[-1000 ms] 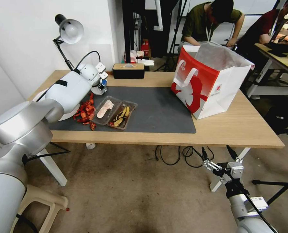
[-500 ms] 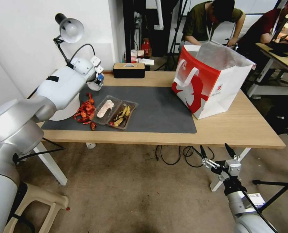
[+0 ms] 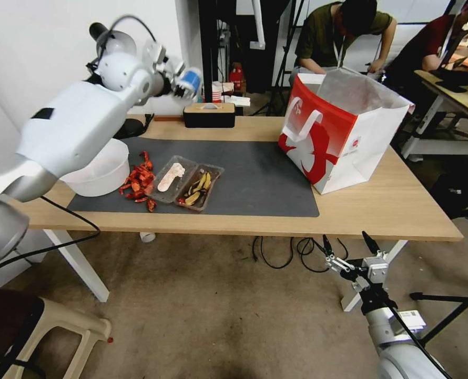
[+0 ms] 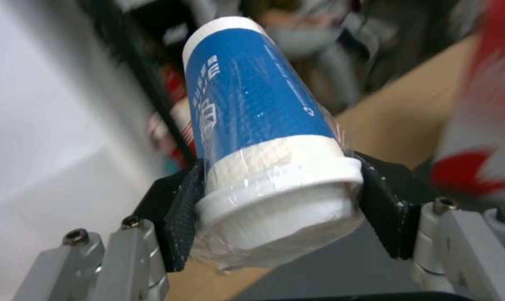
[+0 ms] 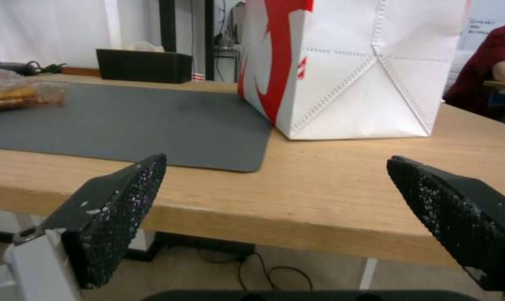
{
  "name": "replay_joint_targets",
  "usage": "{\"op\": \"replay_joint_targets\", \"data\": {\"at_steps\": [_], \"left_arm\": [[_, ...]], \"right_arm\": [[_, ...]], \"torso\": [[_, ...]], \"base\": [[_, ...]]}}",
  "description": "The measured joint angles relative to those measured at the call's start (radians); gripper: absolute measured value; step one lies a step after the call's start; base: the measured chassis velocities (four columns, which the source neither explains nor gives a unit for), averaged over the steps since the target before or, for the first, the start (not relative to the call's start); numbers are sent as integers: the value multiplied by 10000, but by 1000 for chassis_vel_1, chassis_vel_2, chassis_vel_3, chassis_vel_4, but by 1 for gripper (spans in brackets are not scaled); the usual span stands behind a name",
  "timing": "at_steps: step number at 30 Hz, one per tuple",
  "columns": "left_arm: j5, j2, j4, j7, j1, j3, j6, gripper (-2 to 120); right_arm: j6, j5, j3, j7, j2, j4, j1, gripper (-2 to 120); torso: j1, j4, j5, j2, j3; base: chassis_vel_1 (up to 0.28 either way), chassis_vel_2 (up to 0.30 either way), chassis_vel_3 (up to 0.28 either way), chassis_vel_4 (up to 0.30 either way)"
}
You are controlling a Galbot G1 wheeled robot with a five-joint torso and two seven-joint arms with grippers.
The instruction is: Pick up the trash from the table and place it into the takeout bag.
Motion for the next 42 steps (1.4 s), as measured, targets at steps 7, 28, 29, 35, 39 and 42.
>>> {"op": "replay_joint_targets", "data": {"at_steps": [7, 28, 29, 35, 39, 42], "left_arm": [[-1039, -540, -888, -313, -296, 224, -1167, 61], [-2103, -4138, 1494, 1300, -1227, 2535, -5307, 61], [-2103, -4138, 1494, 1300, -1227, 2535, -5307, 61], [-1152, -5747, 3015, 1193, -1472, 3045, -5412, 61], [-12, -6192, 4064, 962, -1596, 3350, -5167, 61], [362, -6184, 4199, 867, -1556, 3576, -4905, 61]], "right_arm": [[-29, -107, -30, 28, 74, 115, -55, 100], [79, -107, 399, 37, 286, 191, -388, 100], [79, -107, 399, 37, 286, 191, -388, 100], [262, -89, 517, 29, 399, 164, -546, 100], [473, 9, 692, 7, 406, 135, -742, 100], [612, 71, 807, -8, 395, 96, -851, 100]], "torso": [[0, -10, 7, 1, 0], [2, -3, 2, -1, 2], [2, -3, 2, -1, 2], [1, -7, 6, -1, 1], [1, -6, 4, -1, 2], [3, -1, 1, -2, 2]], "base": [[0, 0, 0, 0], [0, 0, 0, 0], [0, 0, 0, 0], [0, 0, 0, 0], [0, 0, 0, 0], [0, 0, 0, 0]]}}
